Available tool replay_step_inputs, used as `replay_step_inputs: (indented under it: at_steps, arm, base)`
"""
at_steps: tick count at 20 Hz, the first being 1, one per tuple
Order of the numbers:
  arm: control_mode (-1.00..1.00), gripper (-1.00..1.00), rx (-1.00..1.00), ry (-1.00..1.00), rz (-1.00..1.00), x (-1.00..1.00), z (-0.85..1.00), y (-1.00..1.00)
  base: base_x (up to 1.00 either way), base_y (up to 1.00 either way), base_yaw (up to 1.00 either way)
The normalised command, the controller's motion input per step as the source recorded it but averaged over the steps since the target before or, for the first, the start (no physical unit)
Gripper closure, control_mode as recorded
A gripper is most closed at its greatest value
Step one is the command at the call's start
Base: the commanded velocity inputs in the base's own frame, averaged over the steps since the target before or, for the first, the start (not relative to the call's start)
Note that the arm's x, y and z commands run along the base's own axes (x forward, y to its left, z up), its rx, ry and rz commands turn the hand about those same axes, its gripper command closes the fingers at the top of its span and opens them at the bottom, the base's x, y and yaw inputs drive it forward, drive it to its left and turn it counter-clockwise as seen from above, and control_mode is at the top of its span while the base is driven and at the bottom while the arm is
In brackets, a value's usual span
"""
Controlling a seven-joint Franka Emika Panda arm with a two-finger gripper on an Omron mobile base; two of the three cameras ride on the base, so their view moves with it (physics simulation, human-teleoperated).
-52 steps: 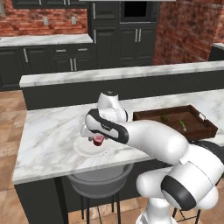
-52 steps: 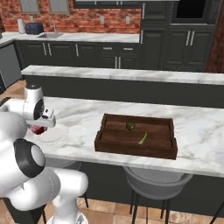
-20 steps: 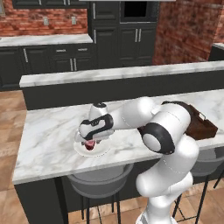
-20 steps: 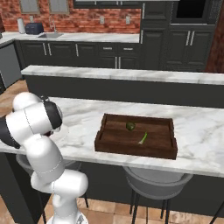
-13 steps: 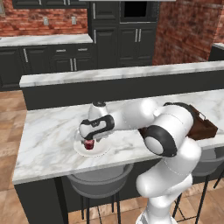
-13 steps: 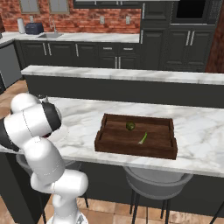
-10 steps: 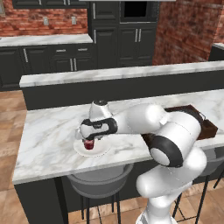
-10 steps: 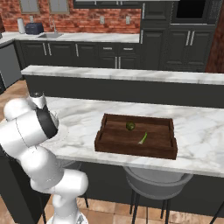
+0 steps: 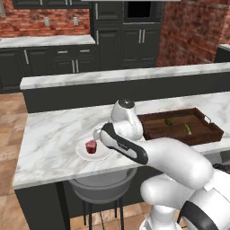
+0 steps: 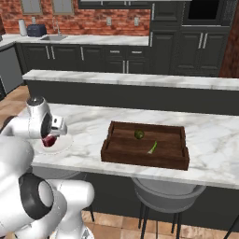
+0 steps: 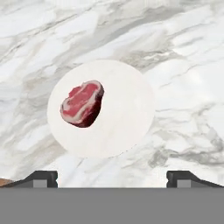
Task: Create a steak meal by picking up the steak and asparagus from the tray and placing them on the plate. Leave the kiwi on the tray.
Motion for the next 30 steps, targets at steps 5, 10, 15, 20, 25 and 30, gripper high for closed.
replay_step_inputs:
  at_steps: [5,10,15,20,25,30]
  arm:
    - [-1.00,-1.00,0.00,-0.20,-0.01,-0.37,0.68,-0.92]
    - [-1.00,-1.00,0.00,-0.13,-0.06,-0.12,0.66,-0.99]
    - [-1.00,-1.00,0.00,0.00,-0.12,0.00,0.56,-0.99]
    - [-1.00,-1.00,-0.01,0.08,-0.13,0.00,0.15,-0.96]
    - [-1.00,-1.00,-0.04,0.15,-0.11,0.07,0.00,-0.86]
    - [-1.00,-1.00,-0.06,0.14,-0.09,0.15,0.00,-0.79]
  base:
    - [0.00,0.00,0.00]
    - [0.00,0.00,0.00]
    - [0.00,0.00,0.00]
    - [0.00,0.00,0.00]
    - [0.00,0.00,0.00]
    - [0.00,0.00,0.00]
